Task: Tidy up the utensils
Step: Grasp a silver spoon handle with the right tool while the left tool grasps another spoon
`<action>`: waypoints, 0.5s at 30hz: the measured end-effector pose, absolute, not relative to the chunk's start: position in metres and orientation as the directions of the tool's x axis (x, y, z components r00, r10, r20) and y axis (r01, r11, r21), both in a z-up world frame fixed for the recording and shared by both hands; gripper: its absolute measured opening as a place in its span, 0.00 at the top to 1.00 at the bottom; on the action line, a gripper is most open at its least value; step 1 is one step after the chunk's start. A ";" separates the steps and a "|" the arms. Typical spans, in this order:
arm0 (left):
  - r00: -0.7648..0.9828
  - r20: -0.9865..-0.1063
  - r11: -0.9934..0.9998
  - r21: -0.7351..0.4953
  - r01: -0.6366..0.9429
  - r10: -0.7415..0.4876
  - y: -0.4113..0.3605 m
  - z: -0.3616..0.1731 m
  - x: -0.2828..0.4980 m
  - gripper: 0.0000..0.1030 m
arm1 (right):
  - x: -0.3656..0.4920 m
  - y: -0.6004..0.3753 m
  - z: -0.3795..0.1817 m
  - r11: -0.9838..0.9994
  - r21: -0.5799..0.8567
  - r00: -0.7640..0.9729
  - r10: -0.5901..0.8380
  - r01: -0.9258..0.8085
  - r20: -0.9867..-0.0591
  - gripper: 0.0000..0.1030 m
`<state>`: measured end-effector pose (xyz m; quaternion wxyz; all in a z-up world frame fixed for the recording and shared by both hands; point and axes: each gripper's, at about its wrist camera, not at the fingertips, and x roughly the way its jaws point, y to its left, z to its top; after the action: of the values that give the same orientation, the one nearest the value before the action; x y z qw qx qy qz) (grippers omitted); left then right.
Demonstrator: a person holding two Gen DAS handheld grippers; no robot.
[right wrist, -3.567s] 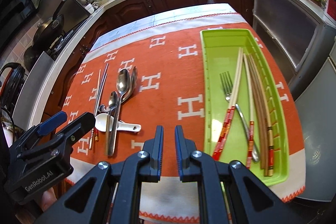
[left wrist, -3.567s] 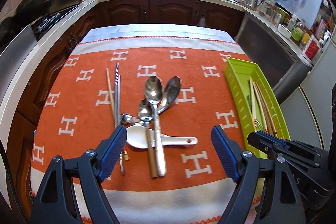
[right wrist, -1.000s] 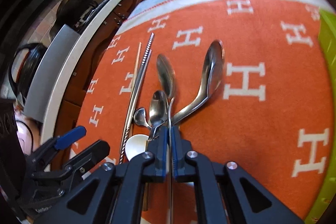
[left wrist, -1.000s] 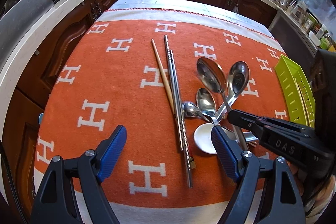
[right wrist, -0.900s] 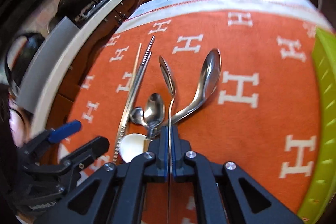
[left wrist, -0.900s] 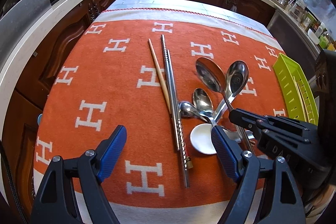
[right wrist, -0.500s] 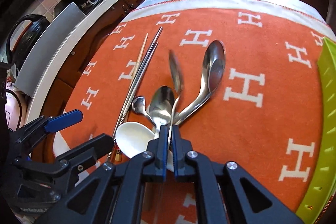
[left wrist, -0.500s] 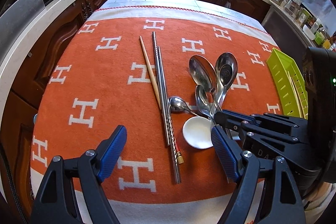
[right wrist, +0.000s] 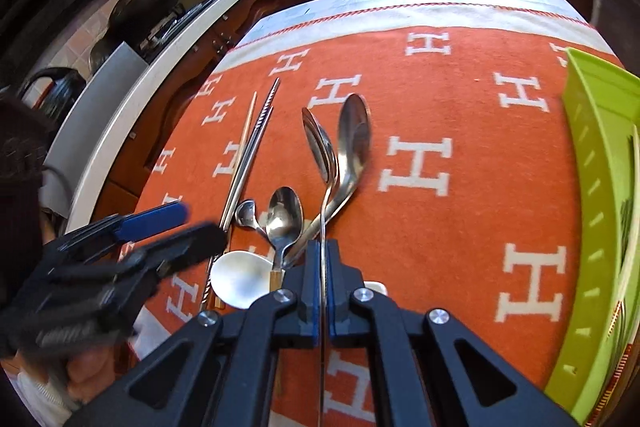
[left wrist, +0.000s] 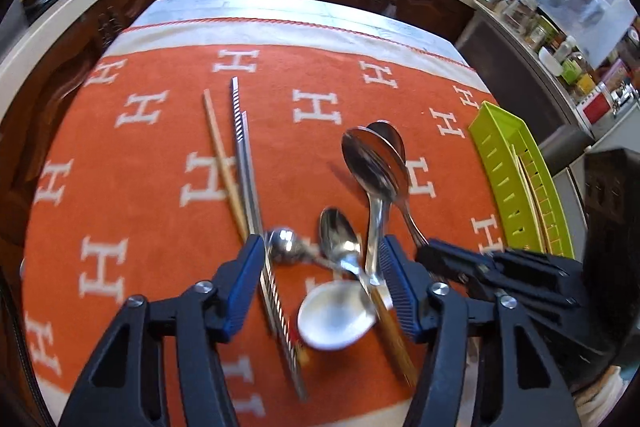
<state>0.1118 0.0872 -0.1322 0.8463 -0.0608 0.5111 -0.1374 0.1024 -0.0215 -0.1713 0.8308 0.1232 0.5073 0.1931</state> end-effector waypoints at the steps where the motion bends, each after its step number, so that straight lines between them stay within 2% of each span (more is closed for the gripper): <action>1: 0.447 -0.844 0.953 -0.237 0.188 -0.298 0.085 -0.135 0.115 0.45 | 0.102 -0.023 -0.171 0.895 0.402 0.412 0.446 -0.192 -0.795 0.98; 5: 0.433 -0.841 0.940 -0.239 0.242 -0.325 0.077 -0.147 0.129 0.54 | 0.097 -0.030 -0.176 0.896 0.409 0.409 0.444 -0.174 -0.798 0.98; 8: 0.419 -0.842 0.931 -0.239 0.275 -0.339 0.072 -0.153 0.135 0.56 | 0.096 -0.035 -0.178 0.894 0.418 0.405 0.447 -0.162 -0.798 0.98; 12: 0.371 -0.857 0.921 -0.261 0.288 -0.359 0.070 -0.167 0.142 0.71 | 0.097 -0.036 -0.180 0.889 0.430 0.401 0.455 -0.156 -0.795 0.98; 15: 0.381 -0.845 0.915 -0.270 0.299 -0.374 0.072 -0.169 0.142 0.71 | 0.099 -0.037 -0.180 0.886 0.438 0.400 0.461 -0.153 -0.792 0.98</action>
<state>0.1415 0.0715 -0.1691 0.8303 -0.0362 0.5178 -0.2027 0.0985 -0.0369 -0.1804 0.8231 0.1496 0.5152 0.1863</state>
